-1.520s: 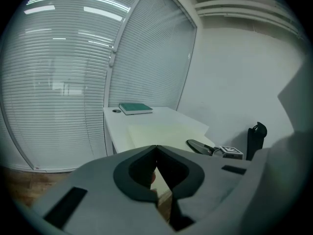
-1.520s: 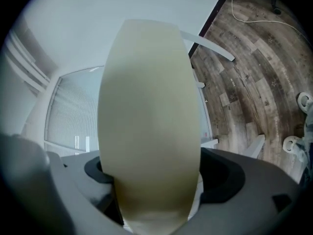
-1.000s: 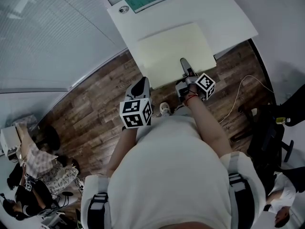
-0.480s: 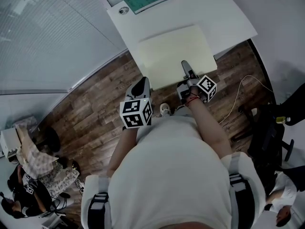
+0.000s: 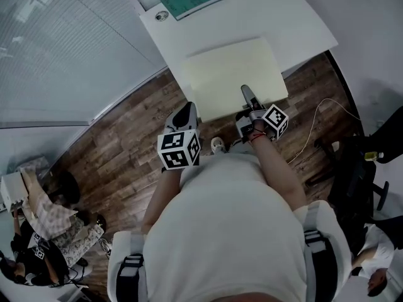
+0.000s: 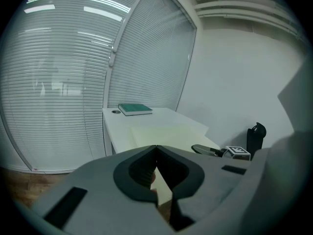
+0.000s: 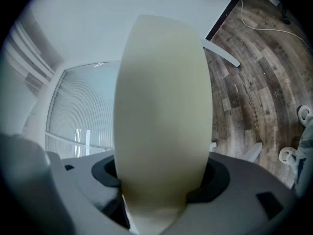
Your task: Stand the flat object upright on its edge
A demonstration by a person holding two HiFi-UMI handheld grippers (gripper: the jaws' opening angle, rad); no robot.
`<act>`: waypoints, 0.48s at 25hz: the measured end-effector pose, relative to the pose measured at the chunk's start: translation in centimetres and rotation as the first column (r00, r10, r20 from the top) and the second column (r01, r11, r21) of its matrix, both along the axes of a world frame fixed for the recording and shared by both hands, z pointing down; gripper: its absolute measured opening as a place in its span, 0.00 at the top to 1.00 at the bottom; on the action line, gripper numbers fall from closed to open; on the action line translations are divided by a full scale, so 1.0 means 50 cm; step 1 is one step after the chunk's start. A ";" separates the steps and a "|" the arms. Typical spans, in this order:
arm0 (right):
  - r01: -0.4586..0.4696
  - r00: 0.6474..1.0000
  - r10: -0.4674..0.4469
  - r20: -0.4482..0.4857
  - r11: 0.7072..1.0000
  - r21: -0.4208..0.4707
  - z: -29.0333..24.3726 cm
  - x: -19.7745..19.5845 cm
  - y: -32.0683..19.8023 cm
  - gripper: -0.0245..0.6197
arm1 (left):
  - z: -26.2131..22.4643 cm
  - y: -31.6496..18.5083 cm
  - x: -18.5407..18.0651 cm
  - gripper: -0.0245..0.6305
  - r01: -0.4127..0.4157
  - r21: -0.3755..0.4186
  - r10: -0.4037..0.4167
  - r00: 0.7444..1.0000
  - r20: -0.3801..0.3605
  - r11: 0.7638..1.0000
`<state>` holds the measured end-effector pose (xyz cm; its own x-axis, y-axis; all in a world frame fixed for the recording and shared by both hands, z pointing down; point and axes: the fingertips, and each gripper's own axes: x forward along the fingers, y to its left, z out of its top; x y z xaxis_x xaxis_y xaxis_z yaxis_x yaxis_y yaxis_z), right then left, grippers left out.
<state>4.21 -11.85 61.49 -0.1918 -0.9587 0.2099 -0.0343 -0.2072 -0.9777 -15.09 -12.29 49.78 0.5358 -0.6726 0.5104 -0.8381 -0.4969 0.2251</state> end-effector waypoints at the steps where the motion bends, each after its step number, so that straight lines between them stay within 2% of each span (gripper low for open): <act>1: 0.000 1.000 0.000 0.000 1.000 0.003 0.000 0.001 0.007 0.41 | 0.000 0.002 0.002 0.93 -0.002 0.000 0.002 1.000 -0.001 1.000; 12: -0.018 1.000 0.018 -0.010 0.999 0.033 -0.027 0.028 0.052 0.50 | -0.007 0.029 0.036 0.93 -0.042 0.010 0.042 0.999 -0.005 0.999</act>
